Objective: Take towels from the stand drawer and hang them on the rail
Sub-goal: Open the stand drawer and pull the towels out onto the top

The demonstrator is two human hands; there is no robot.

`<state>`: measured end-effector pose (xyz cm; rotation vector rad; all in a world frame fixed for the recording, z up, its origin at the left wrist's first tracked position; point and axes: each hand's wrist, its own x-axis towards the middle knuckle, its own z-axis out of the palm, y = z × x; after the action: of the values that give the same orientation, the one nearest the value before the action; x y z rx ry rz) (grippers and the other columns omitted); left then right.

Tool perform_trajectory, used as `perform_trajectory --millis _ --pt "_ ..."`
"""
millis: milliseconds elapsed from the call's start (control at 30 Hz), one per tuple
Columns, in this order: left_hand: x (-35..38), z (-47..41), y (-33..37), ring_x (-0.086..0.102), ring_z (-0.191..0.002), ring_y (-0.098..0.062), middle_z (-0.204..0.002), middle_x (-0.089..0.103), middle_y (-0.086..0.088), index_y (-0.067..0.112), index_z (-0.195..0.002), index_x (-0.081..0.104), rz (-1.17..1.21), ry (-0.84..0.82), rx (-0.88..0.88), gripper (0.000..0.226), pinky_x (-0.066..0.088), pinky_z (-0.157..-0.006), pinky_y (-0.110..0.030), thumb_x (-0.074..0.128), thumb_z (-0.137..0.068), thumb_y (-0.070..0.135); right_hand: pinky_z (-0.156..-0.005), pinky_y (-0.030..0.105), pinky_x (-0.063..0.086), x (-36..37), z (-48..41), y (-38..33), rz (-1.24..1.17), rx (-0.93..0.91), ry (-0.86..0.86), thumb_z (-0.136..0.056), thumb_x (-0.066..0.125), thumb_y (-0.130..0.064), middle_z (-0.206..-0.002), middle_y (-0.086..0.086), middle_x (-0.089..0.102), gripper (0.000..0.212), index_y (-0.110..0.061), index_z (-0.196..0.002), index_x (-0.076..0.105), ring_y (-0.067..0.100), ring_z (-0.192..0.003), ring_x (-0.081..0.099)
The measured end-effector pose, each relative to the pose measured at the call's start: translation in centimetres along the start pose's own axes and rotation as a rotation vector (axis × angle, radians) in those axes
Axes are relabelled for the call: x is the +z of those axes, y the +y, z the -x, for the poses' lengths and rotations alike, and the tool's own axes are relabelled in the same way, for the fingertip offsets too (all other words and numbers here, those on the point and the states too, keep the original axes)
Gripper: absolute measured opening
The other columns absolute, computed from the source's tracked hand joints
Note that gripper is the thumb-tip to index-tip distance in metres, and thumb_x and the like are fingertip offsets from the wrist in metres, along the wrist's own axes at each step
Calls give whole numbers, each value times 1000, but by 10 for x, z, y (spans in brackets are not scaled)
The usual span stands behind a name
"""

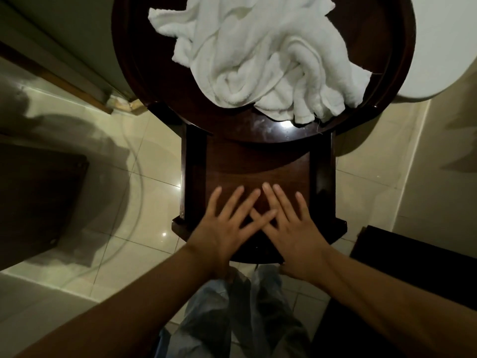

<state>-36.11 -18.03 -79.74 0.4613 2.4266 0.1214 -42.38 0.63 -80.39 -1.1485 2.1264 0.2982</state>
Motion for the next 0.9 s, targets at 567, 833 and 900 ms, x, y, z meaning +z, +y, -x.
perform_trajectory --millis 567,833,900 --pt "-24 -37 -61 0 -155 -41 -169 -4 -20 29 -163 -1 -23 431 -357 132 10 -120 -66 82 -65 60 -121 65 7 -22 -54 43 -50 266 519 -69 83 -26 -166 27 -2 128 -26 -161 -6 45 -154 -4" --pt "-36 -65 -78 33 -145 -44 -160 37 -15 25 -158 33 -12 457 -408 110 25 -117 -57 89 -65 44 -116 59 31 -40 -79 60 3 297 627 -57 92 -25 -143 29 47 112 -16 -155 37 48 -131 42" --pt "-38 -67 -81 44 -136 -43 -152 48 -13 25 -151 47 -20 495 -414 98 34 -111 -57 91 -64 38 -108 55 39 -44 -83 65 23 295 689 -57 91 -24 -129 25 55 99 -17 -147 49 42 -115 46"
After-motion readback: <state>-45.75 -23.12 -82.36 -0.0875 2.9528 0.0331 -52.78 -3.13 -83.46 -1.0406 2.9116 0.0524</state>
